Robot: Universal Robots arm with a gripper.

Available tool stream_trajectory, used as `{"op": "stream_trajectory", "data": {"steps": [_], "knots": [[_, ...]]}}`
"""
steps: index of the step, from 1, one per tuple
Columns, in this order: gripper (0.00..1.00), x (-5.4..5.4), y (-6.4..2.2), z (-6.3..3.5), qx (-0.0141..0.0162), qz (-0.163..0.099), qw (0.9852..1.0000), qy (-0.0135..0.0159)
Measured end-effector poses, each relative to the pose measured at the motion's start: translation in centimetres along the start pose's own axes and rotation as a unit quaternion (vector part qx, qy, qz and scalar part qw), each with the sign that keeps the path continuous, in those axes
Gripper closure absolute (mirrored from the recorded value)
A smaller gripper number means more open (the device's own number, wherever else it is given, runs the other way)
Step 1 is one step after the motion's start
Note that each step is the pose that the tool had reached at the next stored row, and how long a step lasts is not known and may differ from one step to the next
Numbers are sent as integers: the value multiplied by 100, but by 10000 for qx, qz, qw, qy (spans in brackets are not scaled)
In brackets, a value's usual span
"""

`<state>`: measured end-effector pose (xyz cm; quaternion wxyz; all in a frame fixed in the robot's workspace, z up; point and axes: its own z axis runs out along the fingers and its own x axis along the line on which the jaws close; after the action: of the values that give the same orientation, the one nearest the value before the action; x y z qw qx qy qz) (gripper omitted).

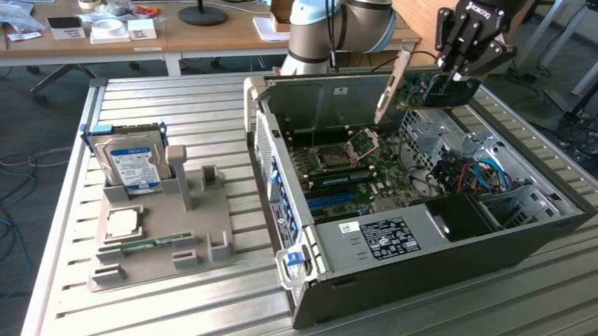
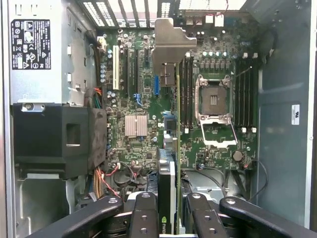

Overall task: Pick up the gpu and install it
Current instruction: 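Insert the gpu into the slot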

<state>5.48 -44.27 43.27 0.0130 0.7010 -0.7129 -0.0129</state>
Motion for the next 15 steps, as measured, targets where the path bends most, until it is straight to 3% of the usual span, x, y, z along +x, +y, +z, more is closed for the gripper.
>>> {"op": "stream_trajectory", "data": {"steps": [2, 6, 15], "knots": [[73, -2, 7, 8, 28, -28, 10000, 1], [73, -3, 35, 44, 124, -60, 9999, 1], [73, -5, 129, 103, 140, -62, 9999, 0]]}}
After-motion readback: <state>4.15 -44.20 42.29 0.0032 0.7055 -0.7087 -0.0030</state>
